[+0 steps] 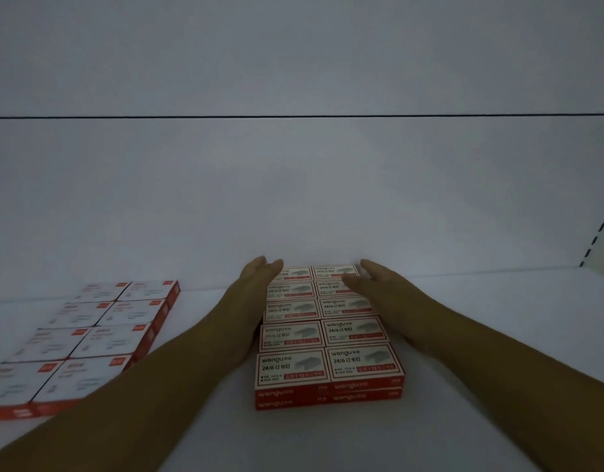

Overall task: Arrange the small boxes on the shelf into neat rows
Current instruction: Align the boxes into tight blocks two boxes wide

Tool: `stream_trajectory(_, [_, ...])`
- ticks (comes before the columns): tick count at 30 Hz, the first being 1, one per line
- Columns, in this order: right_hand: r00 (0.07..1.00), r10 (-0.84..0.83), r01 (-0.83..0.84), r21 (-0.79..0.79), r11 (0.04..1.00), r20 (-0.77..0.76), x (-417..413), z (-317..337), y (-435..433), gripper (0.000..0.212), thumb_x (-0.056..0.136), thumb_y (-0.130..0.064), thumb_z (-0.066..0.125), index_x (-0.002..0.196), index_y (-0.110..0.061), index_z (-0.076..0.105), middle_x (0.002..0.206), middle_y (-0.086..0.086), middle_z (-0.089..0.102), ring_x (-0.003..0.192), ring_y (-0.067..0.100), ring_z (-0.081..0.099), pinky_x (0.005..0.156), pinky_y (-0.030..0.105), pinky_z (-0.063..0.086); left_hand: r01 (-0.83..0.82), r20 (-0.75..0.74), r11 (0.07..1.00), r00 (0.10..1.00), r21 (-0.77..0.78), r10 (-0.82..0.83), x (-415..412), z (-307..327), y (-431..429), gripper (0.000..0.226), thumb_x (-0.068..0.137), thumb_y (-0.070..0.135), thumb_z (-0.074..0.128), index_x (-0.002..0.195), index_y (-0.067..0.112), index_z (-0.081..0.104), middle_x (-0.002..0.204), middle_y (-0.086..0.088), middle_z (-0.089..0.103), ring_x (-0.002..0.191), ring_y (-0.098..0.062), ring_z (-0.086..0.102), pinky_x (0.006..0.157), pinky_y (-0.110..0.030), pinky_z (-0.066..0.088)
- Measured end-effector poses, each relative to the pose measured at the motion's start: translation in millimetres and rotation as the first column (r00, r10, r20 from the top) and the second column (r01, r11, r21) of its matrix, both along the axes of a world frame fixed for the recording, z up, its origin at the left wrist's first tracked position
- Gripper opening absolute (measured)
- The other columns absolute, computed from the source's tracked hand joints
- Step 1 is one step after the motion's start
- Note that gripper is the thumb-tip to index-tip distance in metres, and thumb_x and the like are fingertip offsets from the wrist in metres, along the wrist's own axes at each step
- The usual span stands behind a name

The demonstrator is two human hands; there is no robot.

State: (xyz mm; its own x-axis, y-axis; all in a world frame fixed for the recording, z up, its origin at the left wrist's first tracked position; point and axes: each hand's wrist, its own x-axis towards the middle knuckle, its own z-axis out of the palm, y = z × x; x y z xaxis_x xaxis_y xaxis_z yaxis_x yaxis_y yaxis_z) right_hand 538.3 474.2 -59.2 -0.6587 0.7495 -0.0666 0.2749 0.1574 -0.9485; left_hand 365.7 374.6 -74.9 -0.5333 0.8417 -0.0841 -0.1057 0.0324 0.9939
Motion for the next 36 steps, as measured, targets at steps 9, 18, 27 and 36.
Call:
stream_trajectory(9, [1.000, -0.019, 0.019, -0.011, 1.000, -0.015, -4.7, -9.7, -16.3, 0.064, 0.091, -0.048, 0.046, 0.145, -0.026, 0.021, 0.130, -0.001, 0.052, 0.101, 0.014, 0.061, 0.086, 0.033, 0.052, -0.029, -0.102, 0.999, 0.994, -0.024, 0.026, 16.1, -0.3, -2.3, 0.049, 0.093, 0.040, 0.043, 0.139, 0.029, 0.029, 0.101, 0.008, 0.056, 0.072, -0.005, 0.063, 0.045, -0.016, 0.049])
stream_trajectory(18, [0.975, 0.001, -0.061, 0.264, 0.963, 0.222, -3.3, -2.5, -14.9, 0.084, 0.081, -0.066, 0.040, 0.148, -0.026, 0.008, 0.158, 0.000, 0.007, 0.136, 0.024, 0.034, 0.108, 0.037, 0.032, 0.046, -0.293, 0.992, 0.953, -0.120, -0.079, 23.7, 18.4, -8.5, 0.052, 0.092, 0.044, 0.042, 0.139, 0.029, 0.028, 0.130, 0.000, 0.049, 0.094, -0.007, 0.064, 0.071, -0.019, 0.054])
stream_trajectory(27, [0.711, 0.147, -0.584, 0.460, 0.669, 0.688, 38.8, 1.8, -17.3, 0.119, 0.035, -0.099, 0.034, 0.133, -0.056, -0.017, 0.142, -0.020, -0.034, 0.138, 0.011, -0.023, 0.111, 0.042, 0.000, 0.125, -0.807, 0.809, 0.081, -0.575, -0.586, 13.9, -4.0, -46.9, 0.095, 0.066, 0.083, 0.038, 0.134, 0.051, -0.020, 0.136, 0.028, -0.040, 0.127, 0.002, -0.038, 0.106, -0.038, -0.017])
stream_trajectory(36, [0.685, 0.049, -0.585, 0.509, 0.631, 0.727, 43.0, -13.4, -32.3, 0.102, 0.065, -0.085, 0.026, 0.141, -0.037, -0.021, 0.148, -0.009, -0.035, 0.142, 0.009, -0.009, 0.113, 0.028, 0.012, 0.051, -0.827, 0.828, 0.042, -0.559, -0.561, 30.5, -5.9, -66.6, 0.082, 0.054, 0.086, 0.007, 0.120, 0.051, -0.030, 0.137, 0.024, -0.033, 0.118, 0.005, -0.043, 0.106, -0.028, -0.009])
